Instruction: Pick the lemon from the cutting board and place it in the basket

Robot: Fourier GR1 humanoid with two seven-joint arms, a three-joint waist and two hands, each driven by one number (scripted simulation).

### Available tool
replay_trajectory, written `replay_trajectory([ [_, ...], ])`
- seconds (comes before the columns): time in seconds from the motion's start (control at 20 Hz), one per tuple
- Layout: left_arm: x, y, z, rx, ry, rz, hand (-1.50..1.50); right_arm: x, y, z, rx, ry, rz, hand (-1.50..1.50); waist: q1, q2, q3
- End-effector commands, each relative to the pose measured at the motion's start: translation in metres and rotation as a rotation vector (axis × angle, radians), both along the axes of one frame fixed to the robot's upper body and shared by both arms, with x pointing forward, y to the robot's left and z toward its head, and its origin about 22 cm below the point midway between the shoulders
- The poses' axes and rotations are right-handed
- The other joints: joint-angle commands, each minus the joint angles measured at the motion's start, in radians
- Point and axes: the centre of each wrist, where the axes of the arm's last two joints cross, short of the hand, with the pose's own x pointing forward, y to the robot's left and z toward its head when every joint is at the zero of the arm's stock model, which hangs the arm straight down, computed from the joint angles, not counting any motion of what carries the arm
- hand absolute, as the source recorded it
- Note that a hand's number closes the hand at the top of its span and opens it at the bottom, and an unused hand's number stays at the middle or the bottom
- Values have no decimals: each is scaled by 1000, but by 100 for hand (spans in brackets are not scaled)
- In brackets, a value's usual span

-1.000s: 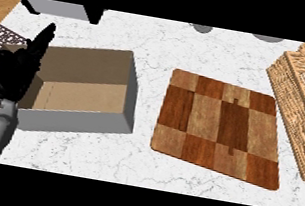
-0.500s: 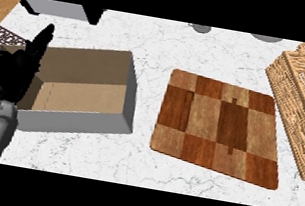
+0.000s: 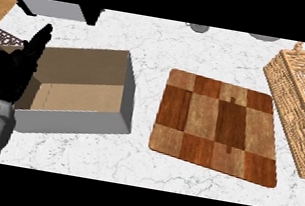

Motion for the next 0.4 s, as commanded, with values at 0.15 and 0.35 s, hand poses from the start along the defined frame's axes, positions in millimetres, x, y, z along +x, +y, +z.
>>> replay_trajectory([
  [0.15, -11, -6, -38, -58, 171, 15, 0, -60, -72, 10, 118, -26, -99, -150, -11, 18, -16],
  [0.35, -13, 9, -38, -39, 156, 25, 0, -101, -106, 8, 139, -58, -109, -150, -10, 20, -16],
])
